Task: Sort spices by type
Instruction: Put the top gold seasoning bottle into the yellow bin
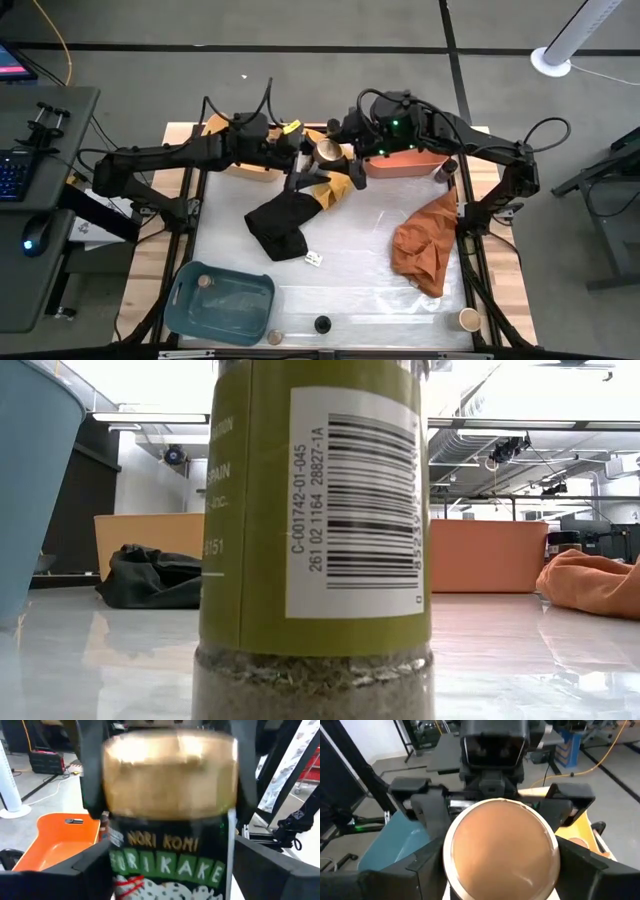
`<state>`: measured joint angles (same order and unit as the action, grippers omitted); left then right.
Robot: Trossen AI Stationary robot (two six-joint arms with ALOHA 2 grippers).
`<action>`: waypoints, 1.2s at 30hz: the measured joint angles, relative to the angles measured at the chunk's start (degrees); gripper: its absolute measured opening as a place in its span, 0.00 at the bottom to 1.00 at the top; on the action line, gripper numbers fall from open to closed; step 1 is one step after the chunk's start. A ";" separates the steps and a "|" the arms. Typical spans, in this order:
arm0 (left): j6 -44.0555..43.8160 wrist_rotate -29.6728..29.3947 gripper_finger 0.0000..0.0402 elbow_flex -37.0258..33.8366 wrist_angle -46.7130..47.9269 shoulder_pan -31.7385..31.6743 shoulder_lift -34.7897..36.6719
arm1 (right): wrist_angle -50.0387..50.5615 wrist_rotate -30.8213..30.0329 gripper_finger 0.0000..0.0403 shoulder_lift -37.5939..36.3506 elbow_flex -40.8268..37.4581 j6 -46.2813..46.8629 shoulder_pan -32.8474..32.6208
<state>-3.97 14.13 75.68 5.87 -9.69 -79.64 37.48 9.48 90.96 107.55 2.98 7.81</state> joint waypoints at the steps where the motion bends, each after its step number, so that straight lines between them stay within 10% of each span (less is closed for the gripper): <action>1: 0.02 0.00 0.76 0.00 -0.04 -0.04 0.00 | 0.28 -0.70 0.68 0.00 0.00 0.01 -0.02; 6: 0.04 0.04 0.61 0.00 0.04 -0.22 -0.02 | 0.76 -1.30 0.68 0.00 0.00 -0.17 -0.07; 27: 5.15 -11.34 0.60 -0.13 22.13 -8.72 7.15 | 6.81 -17.32 0.76 0.00 9.23 -0.38 1.96; 36: -5.83 -19.59 0.60 -26.96 -0.75 -16.14 25.37 | 16.21 -21.49 0.76 0.00 10.46 3.11 3.93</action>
<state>-9.80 -5.46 48.72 5.12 -25.83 -54.26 53.69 -12.01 90.96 118.01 6.10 11.74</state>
